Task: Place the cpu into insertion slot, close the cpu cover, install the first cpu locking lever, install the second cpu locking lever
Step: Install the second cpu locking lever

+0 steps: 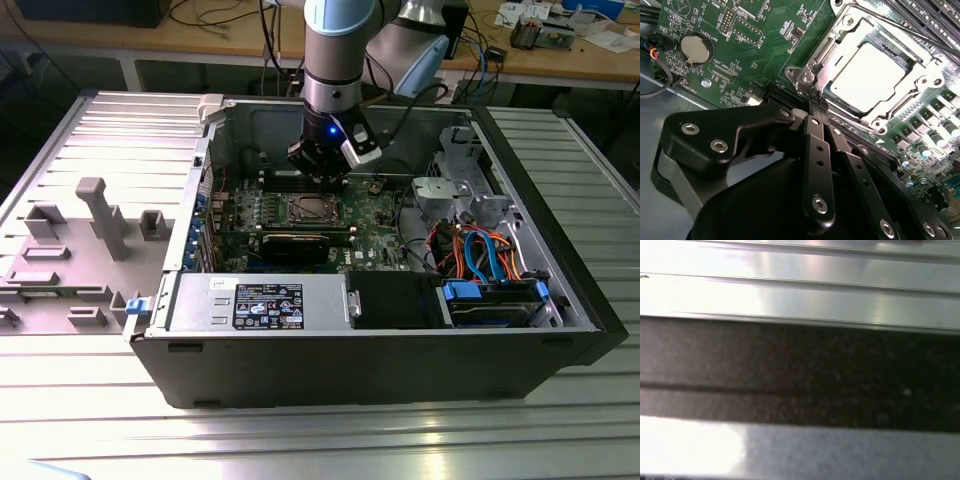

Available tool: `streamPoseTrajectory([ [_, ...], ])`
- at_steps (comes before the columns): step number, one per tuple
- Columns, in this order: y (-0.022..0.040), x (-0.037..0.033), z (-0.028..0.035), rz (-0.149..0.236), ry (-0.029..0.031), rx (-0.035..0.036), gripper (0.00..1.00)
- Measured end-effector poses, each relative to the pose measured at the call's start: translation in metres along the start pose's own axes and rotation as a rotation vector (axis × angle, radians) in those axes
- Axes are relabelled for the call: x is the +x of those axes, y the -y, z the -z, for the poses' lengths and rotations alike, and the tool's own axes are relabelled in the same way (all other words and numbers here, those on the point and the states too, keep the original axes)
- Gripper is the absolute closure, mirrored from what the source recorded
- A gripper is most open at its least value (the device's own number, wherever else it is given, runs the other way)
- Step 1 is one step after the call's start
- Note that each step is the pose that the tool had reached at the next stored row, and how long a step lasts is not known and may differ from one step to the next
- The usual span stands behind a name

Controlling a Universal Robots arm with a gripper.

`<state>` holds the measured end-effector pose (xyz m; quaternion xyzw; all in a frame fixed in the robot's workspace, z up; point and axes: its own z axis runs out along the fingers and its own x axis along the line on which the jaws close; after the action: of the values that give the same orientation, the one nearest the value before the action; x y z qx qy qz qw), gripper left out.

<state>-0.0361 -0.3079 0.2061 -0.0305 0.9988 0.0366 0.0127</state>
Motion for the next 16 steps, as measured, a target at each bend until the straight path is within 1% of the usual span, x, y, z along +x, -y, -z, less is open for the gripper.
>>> streamPoseTrajectory([
  [5,0.0031,0.0002,0.0002,0.000,0.0000,-0.0001,0.89],
  [7,0.0065,0.0004,0.0005,0.000,0.0000,-0.0001,0.89],
  [10,0.0088,0.0005,0.0010,0.000,-0.0001,0.0000,0.89],
  [13,0.0099,0.0006,0.0047,0.000,0.0000,0.0000,0.89],
  [15,0.0098,0.0004,0.0102,0.000,-0.0001,0.0001,0.89],
  [16,0.0096,0.0002,0.0161,0.000,0.0000,0.0000,0.89],
])
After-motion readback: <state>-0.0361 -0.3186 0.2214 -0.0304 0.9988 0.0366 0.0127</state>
